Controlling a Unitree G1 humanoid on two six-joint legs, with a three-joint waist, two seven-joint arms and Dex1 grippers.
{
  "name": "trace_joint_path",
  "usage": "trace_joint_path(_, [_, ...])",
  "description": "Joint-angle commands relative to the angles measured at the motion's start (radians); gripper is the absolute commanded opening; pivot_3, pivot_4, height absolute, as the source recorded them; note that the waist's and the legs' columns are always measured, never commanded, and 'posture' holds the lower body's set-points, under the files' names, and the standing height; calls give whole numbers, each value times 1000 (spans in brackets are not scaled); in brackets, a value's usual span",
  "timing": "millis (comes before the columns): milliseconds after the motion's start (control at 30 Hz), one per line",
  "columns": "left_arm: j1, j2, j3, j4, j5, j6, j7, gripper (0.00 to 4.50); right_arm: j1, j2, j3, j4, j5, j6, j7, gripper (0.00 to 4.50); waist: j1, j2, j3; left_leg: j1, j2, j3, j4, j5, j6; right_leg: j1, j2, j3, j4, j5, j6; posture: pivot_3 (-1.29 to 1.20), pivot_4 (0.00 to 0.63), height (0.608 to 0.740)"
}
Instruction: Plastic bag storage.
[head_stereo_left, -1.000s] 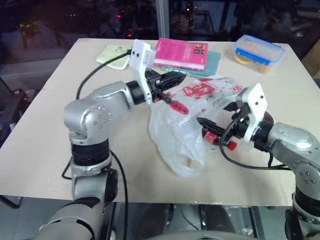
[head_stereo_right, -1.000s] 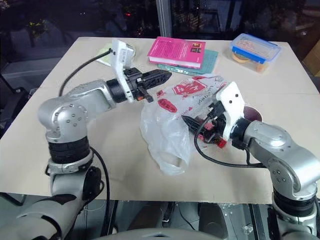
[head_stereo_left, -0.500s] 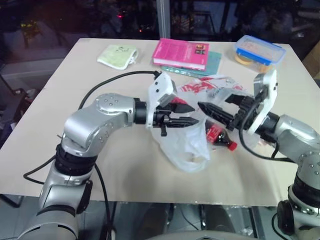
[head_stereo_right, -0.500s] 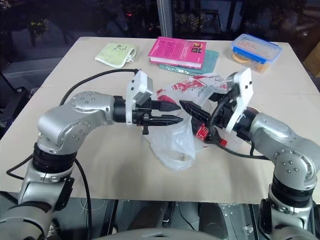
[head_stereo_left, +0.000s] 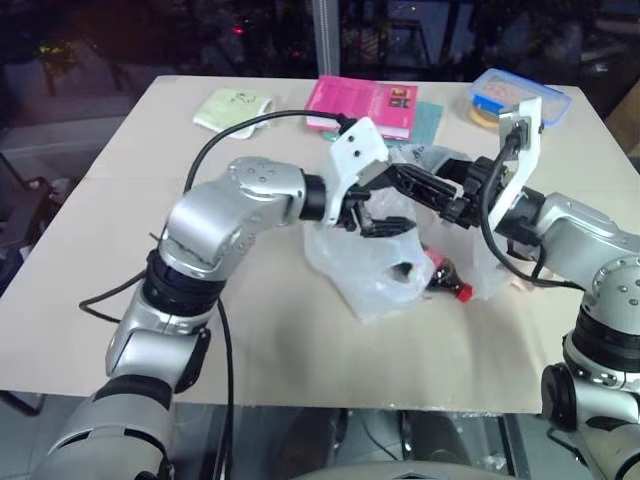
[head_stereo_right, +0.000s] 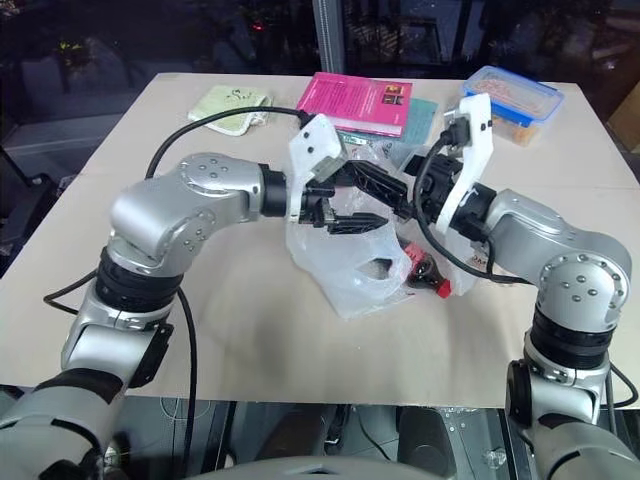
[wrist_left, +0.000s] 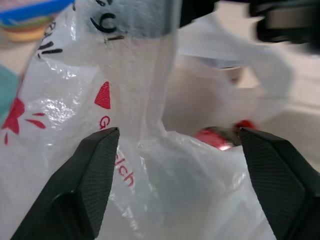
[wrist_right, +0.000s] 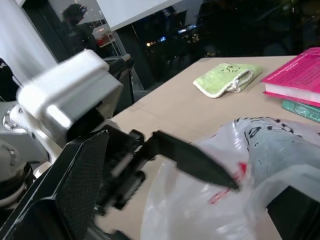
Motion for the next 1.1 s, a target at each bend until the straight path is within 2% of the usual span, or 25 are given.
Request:
trace_joint_path(33, [-28,-31,-21,15,106,-93,61,4023,-31,5,11,-3,41,-22,-26,4500,1,0,0,0,0,0,0,0,0,0,0,0,0,0,0,0,150,740])
trace_joint_path(100, [-22,-32,3,-11,89,-86,37,4023,-34,-2,13,10,40,-21,-38,4500,-2,0,0,0,0,0,0,0,0,0,0,0,0,0,0,0,150,740])
trace_joint_path(133, [-16,-34,45,-41,27,-34,10,4023,-35,-2,8,24,36,-25,-48,4500,-3,0,0,0,0,0,0,0,0,-1,0,0,0,0,0,0,150,740])
trace_joint_path(233, [-16,17,139,-86,-100,78,-75,4023,-60,21,-26,84,50,-51,-93,4500,-10,1,0,0,0,0,-1,0,0,-1,1,1,0,0,0,0,150,740])
trace_joint_path(400, [-68,95,254,-76,-207,173,-129,4023,-92,34,-43,145,100,-73,-106,4500,-13,1,0,0,1,0,0,0,0,-1,1,0,1,0,0,0,150,740])
trace_joint_path(533, [-71,128,208,-76,-158,135,-115,4023,-112,48,-42,169,139,-89,-122,4500,-14,1,0,0,1,0,0,0,0,-1,1,0,1,0,0,0,150,740])
trace_joint_path(733, [-76,6,104,-6,-76,107,-21,4023,-127,33,-28,166,201,-89,-135,4500,-3,1,0,0,1,0,0,0,0,-1,1,0,1,0,0,0,150,740])
trace_joint_path(867, [-119,-113,8,154,96,10,130,4023,-114,14,-18,141,234,-82,-154,4500,-1,1,1,0,0,0,1,0,0,-1,1,0,1,0,0,0,150,740])
trace_joint_path(1100, [-86,-152,-27,229,223,-112,175,4023,-93,-5,-14,127,252,-94,-191,4500,-8,1,0,-1,0,1,0,0,0,-2,1,2,1,0,0,0,150,740])
